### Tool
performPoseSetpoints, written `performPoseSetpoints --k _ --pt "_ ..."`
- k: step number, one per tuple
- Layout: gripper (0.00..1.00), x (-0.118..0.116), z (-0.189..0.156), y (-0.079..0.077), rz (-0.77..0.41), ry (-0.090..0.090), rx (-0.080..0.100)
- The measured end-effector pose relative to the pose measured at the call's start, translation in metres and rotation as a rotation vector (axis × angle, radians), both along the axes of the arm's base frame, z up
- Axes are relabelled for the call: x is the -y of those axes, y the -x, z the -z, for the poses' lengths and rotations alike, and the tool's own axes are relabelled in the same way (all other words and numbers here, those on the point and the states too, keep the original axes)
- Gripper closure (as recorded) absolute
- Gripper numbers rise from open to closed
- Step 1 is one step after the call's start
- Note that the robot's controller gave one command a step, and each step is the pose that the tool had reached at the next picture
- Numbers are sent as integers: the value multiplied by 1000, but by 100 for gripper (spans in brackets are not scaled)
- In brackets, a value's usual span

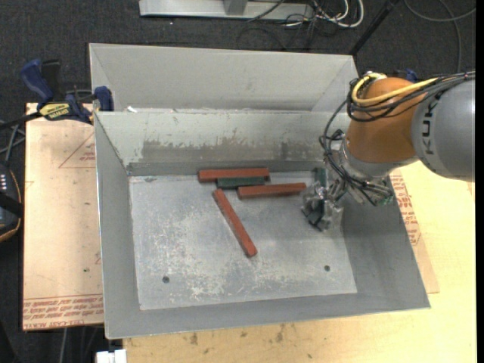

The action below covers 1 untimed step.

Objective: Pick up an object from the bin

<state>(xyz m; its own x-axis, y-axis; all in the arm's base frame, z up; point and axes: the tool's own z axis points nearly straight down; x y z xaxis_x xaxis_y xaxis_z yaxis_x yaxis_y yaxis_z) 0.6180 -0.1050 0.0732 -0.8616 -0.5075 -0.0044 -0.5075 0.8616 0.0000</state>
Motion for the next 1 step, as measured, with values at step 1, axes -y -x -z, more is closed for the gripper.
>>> performPoseSetpoints --k 1 --pt "100 0 -3 1 0 0 -3"
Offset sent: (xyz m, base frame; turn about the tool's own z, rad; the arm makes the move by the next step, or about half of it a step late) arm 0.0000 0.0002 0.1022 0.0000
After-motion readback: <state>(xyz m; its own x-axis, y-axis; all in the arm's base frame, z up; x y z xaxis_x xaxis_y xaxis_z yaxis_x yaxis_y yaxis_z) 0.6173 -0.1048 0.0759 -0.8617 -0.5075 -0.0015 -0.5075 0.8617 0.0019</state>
